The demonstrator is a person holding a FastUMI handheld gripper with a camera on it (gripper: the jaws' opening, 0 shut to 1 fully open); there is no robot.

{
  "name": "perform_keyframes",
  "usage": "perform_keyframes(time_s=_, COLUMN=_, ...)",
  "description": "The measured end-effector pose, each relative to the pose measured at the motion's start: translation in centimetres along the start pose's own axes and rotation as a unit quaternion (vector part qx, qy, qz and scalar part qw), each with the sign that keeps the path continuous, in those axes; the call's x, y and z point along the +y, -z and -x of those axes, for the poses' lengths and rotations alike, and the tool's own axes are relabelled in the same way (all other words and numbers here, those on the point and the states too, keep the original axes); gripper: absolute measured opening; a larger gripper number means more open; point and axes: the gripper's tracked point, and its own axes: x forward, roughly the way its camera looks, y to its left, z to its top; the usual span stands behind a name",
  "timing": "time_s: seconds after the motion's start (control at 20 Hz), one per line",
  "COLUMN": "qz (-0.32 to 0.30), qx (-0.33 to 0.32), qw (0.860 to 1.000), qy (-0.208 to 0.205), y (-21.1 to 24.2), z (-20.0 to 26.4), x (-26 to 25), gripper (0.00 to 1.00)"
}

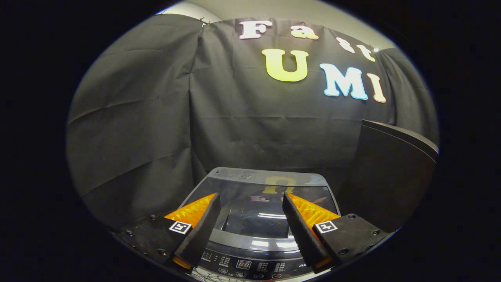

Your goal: Put the clothes into the washing machine and then close the washing machine lid.

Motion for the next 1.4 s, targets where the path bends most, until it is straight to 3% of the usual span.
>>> perform_keyframes(time_s=0.25, qz=0.006, qx=-0.019, qw=1.0, qy=-0.012, y=-1.8, z=2.3, x=0.0, gripper=0.99)
perform_keyframes(time_s=0.55, qz=-0.006, qx=-0.074, qw=0.997, qy=-0.005, y=-7.5, z=6.0, x=-3.4, gripper=0.99)
perform_keyframes(time_s=1.0, qz=-0.016, qx=-0.127, qw=0.992, qy=-0.01, y=-13.0, z=14.2, x=-11.3, gripper=0.98)
perform_keyframes(time_s=1.4, qz=-0.019, qx=-0.158, qw=0.987, qy=0.03, y=-14.8, z=22.8, x=-20.6, gripper=0.98)
